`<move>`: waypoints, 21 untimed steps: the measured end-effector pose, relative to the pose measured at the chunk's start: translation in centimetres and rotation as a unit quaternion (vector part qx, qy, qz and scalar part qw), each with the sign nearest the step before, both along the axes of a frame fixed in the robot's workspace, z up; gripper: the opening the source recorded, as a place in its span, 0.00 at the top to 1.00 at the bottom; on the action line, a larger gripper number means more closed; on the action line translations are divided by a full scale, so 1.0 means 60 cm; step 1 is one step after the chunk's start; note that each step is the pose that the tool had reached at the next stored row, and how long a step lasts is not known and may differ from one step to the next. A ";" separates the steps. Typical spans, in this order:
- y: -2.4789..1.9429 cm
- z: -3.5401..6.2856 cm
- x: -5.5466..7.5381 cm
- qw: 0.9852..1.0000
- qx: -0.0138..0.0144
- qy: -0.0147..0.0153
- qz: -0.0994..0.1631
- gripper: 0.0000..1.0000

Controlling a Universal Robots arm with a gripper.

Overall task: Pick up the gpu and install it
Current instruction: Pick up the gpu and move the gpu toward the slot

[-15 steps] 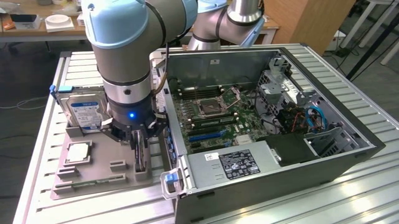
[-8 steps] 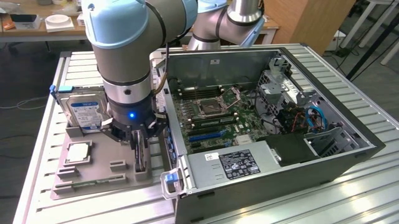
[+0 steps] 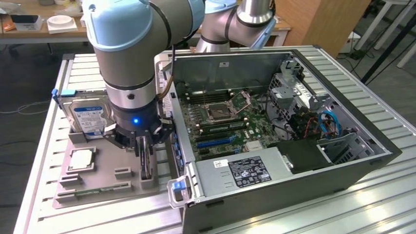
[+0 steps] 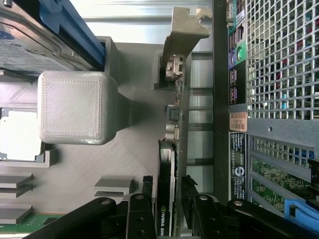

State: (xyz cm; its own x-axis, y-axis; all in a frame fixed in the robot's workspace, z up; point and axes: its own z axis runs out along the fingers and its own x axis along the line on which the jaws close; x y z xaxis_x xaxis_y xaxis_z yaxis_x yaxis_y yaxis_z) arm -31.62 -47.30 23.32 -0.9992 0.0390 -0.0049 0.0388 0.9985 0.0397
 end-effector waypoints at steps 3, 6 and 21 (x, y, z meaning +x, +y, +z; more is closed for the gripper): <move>0.0000 0.000 0.000 1.000 0.000 0.000 0.000 0.63; 0.0001 0.000 0.000 1.000 0.000 0.000 0.000 0.65; 0.0002 0.003 0.000 1.000 0.000 0.000 0.000 0.74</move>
